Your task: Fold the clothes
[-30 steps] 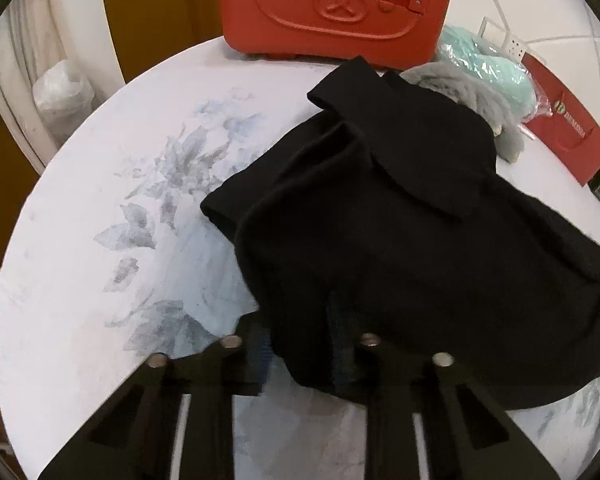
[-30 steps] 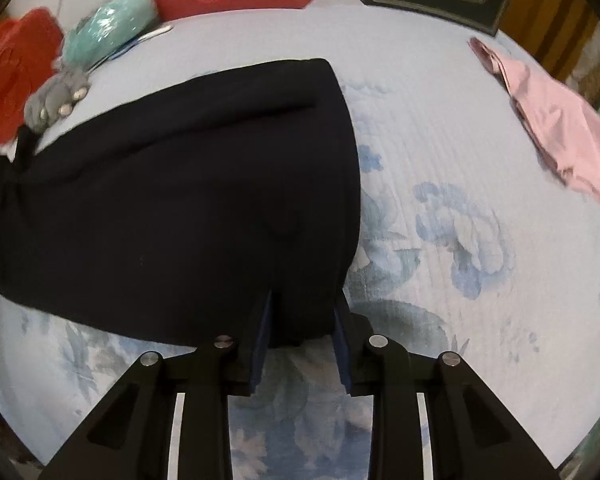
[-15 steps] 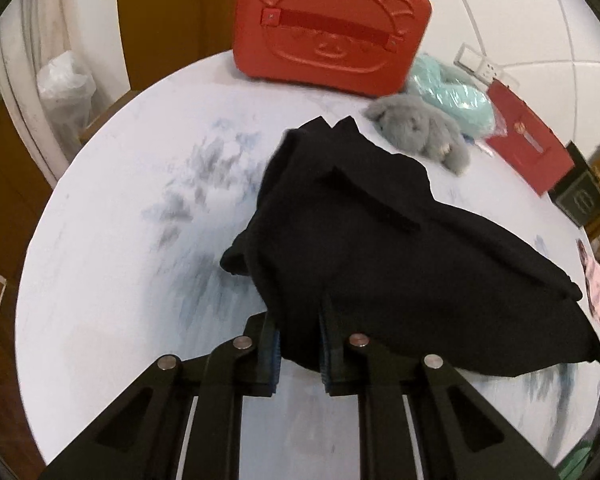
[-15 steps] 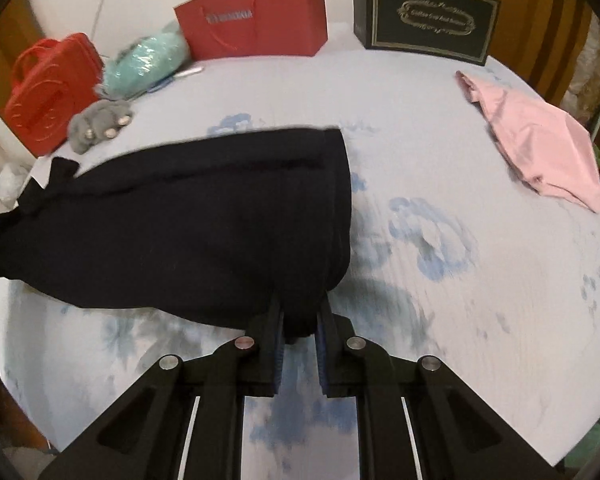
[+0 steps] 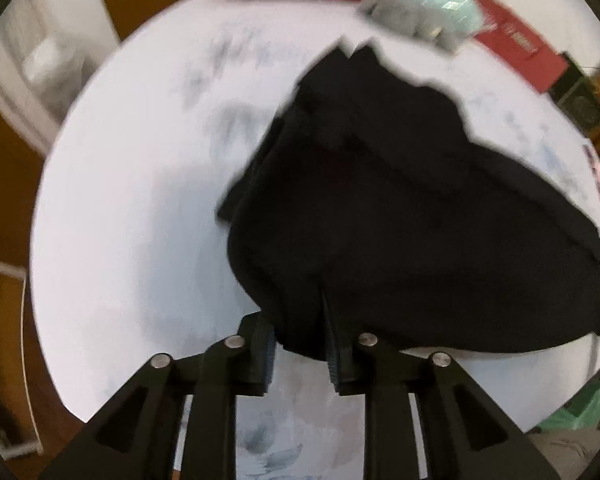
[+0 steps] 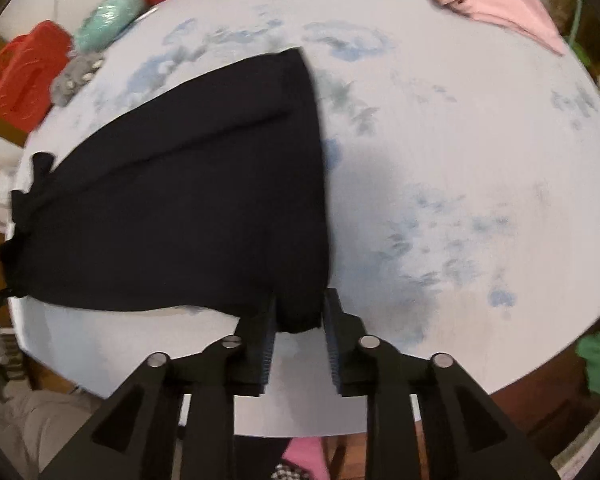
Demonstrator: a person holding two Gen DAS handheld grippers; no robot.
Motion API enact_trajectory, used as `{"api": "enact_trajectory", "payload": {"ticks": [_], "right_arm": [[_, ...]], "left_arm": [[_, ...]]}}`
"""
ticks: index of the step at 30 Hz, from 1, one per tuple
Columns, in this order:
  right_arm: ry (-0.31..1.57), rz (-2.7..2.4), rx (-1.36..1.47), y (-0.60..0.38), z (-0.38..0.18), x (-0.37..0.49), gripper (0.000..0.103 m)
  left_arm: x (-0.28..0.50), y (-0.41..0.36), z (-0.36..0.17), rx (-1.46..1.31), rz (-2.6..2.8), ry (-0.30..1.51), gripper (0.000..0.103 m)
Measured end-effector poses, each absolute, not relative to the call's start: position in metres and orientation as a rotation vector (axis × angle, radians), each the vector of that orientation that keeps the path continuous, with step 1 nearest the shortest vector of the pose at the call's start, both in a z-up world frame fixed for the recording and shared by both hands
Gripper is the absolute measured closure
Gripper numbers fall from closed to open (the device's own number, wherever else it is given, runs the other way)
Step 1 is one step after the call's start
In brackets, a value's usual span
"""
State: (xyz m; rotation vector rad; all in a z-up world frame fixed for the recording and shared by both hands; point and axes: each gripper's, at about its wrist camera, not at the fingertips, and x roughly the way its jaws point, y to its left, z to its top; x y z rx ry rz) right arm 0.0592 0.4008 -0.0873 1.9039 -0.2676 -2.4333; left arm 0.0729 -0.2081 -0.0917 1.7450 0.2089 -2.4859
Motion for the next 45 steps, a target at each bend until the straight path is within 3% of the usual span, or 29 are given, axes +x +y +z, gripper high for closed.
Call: {"api": "enact_trajectory", "payload": {"ticks": [1, 3, 5, 6, 11, 14, 25, 26, 27, 28, 29, 30, 31, 32, 37, 38, 39, 41, 45], "right_arm": [[-0.258, -2.455, 1.899, 0.403, -0.084, 0.057, 0.064], [-0.238, -2.532, 1.829, 0.409, -0.065, 0.048, 0.041], [-0.226, -2.585, 1.762, 0.41, -0.052, 0.033, 0.023], [-0.224, -2.597, 1.735, 0.408, -0.048, 0.024, 0.018], [-0.183, -2.565, 1.689, 0.387, -0.052, -0.016, 0.017], [-0.181, -2.542, 1.69, 0.379, -0.06, -0.03, 0.006], [-0.1, -2.468, 1.718, 0.356, -0.082, -0.05, 0.0], [-0.096, -2.464, 1.729, 0.355, -0.085, -0.052, 0.0], [-0.093, -2.459, 1.74, 0.354, -0.088, -0.055, 0.0], [-0.093, -2.441, 1.758, 0.354, -0.093, -0.057, 0.001], [-0.078, -2.409, 1.785, 0.352, -0.097, -0.06, 0.019], [-0.06, -2.376, 1.811, 0.349, -0.102, -0.063, 0.062], [-0.014, -2.372, 1.834, 0.347, -0.104, -0.065, 0.082], [0.017, -2.383, 1.837, 0.346, -0.104, -0.066, 0.094], [-0.162, -2.564, 1.689, 0.375, -0.071, -0.084, 0.094], [-0.218, -2.604, 1.664, 0.384, -0.067, -0.089, 0.083], [-0.274, -2.638, 1.681, 0.395, -0.065, -0.094, 0.062], [-0.32, -2.666, 1.692, 0.405, -0.064, -0.099, 0.032], [-0.274, -2.662, 1.675, 0.399, -0.056, -0.089, 0.029]], "left_arm": [[0.07, -0.208, -0.077, 1.703, -2.524, 0.188, 0.075], [0.062, -0.211, -0.046, 1.599, -2.603, 0.172, 0.065], [0.048, -0.214, -0.023, 1.5, -2.662, 0.164, 0.055], [0.039, -0.216, -0.018, 1.474, -2.674, 0.154, 0.054], [-0.005, -0.216, -0.03, 1.503, -2.691, 0.137, 0.054], [-0.026, -0.218, -0.06, 1.586, -2.63, 0.103, 0.054], [-0.052, -0.213, -0.107, 1.749, -2.583, 0.112, 0.054], [-0.054, -0.211, -0.108, 1.748, -2.586, 0.101, 0.061], [-0.056, -0.209, -0.109, 1.744, -2.589, 0.09, 0.08], [-0.057, -0.207, -0.11, 1.741, -2.589, 0.079, 0.092], [-0.059, -0.205, -0.109, 1.739, -2.589, 0.066, 0.097], [-0.06, -0.203, -0.106, 1.727, -2.602, 0.054, 0.097], [-0.062, -0.201, -0.103, 1.715, -2.613, 0.044, 0.097], [-0.065, -0.201, -0.098, 1.707, -2.623, 0.049, 0.097], [-0.089, -0.207, -0.075, 1.656, -2.649, 0.139, 0.095], [-0.096, -0.209, -0.073, 1.651, -2.644, 0.164, 0.093], [-0.105, -0.211, -0.071, 1.645, -2.64, 0.189, 0.087], [-0.122, -0.212, -0.065, 1.611, -2.649, 0.218, 0.081], [-0.133, -0.208, -0.046, 1.541, -2.689, 0.18, 0.067]]}}
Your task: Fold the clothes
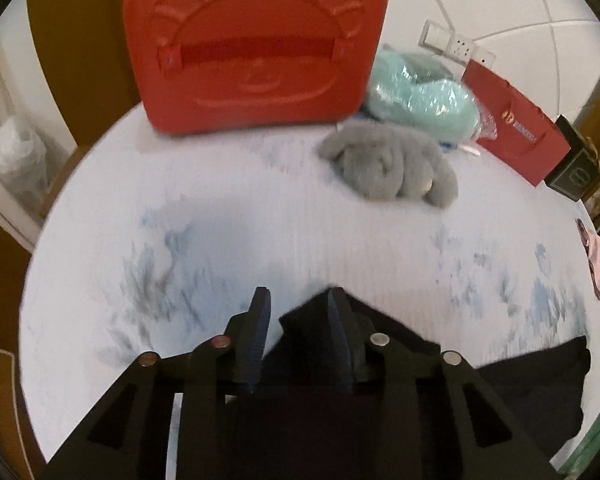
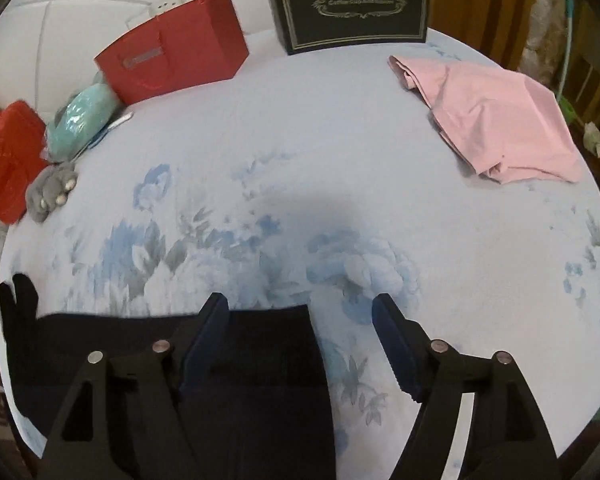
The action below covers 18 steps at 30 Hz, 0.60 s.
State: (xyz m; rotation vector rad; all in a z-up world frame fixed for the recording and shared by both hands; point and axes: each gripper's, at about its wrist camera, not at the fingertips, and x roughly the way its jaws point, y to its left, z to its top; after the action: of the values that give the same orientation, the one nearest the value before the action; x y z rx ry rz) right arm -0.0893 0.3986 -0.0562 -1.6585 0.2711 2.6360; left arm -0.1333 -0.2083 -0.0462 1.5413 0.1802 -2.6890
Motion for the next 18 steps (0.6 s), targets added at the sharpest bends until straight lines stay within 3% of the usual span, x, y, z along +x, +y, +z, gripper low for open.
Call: {"api": "enact_trajectory", "payload": {"ticks": [2, 6, 18], "right_arm": [[0.258, 2.656, -1.689, 0.393, -0.054, -0.081, 0.028], [0.261, 2.654, -1.761, 0.387, -0.062, -0.062, 0.01], [0.209, 2.666, -1.849, 0.38, -0.074, -0.036, 0.011]], "left_arm": [[-0.128, -0.208, -0.039, 1.523, -2.692, 0.13, 0.059], [-0.108, -0.208, -0.043, 1.567, -2.67, 0.093, 0.056], [-0.08, -0.162, -0.107, 1.832, -2.617, 0.13, 0.057]]}}
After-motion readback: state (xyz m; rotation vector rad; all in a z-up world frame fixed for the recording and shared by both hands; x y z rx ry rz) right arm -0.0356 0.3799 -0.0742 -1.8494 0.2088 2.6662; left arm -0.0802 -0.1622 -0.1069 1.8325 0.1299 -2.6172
